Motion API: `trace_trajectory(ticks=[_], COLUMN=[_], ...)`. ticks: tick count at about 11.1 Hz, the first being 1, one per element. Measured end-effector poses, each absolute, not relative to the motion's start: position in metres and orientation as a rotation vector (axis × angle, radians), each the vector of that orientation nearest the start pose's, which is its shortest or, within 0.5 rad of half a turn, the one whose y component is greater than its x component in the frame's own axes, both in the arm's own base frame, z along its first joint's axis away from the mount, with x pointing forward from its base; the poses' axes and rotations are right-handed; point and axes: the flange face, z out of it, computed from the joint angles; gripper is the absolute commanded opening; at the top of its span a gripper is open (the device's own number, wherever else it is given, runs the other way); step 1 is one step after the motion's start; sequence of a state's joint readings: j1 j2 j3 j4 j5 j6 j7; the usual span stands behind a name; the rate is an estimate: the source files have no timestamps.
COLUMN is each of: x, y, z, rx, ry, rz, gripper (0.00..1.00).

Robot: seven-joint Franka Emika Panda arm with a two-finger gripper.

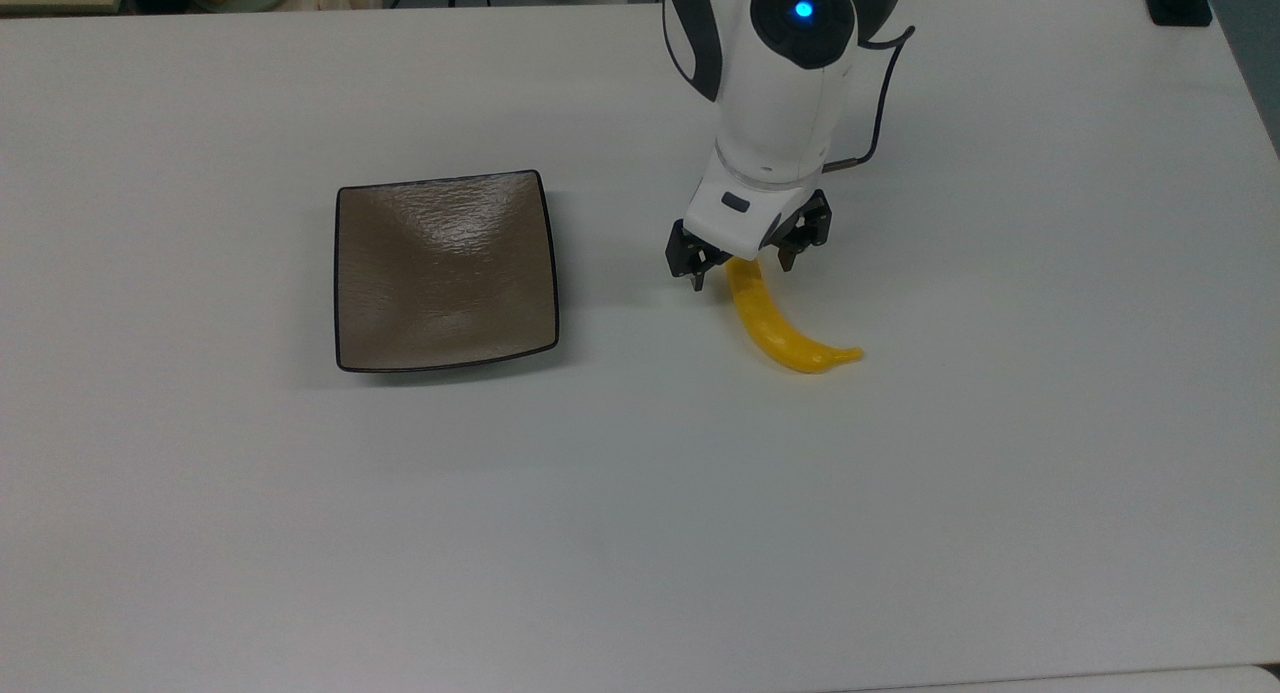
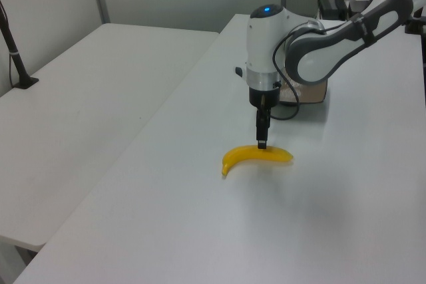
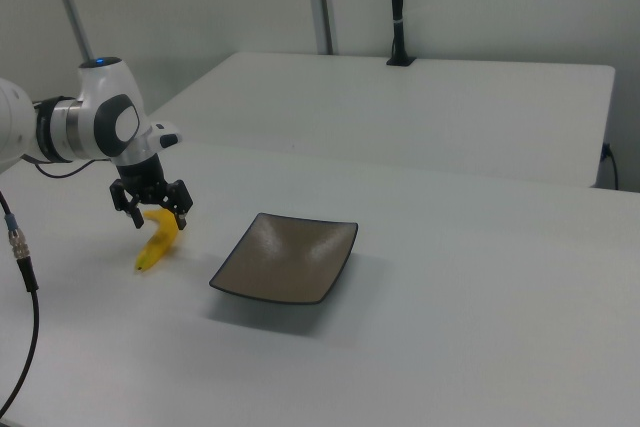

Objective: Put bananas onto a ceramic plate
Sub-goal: 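Close the gripper around the banana's stem end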

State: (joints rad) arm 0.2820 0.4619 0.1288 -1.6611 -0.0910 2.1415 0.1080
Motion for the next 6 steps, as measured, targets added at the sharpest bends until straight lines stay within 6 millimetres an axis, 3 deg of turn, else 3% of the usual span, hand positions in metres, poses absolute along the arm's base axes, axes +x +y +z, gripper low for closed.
trace_trajectory(ticks=[3, 5, 6], x=[0.6233, 0.6232, 0.6229], y=[0.2592, 0.2595, 0.2602], z=[0.3351, 0.3326, 0.3324], rx=[-3.118, -3.118, -3.118], ry=[-0.550, -0.551, -0.553], rz=[-0.025, -0.020, -0.020], gripper=[1.00, 0.94, 0.85])
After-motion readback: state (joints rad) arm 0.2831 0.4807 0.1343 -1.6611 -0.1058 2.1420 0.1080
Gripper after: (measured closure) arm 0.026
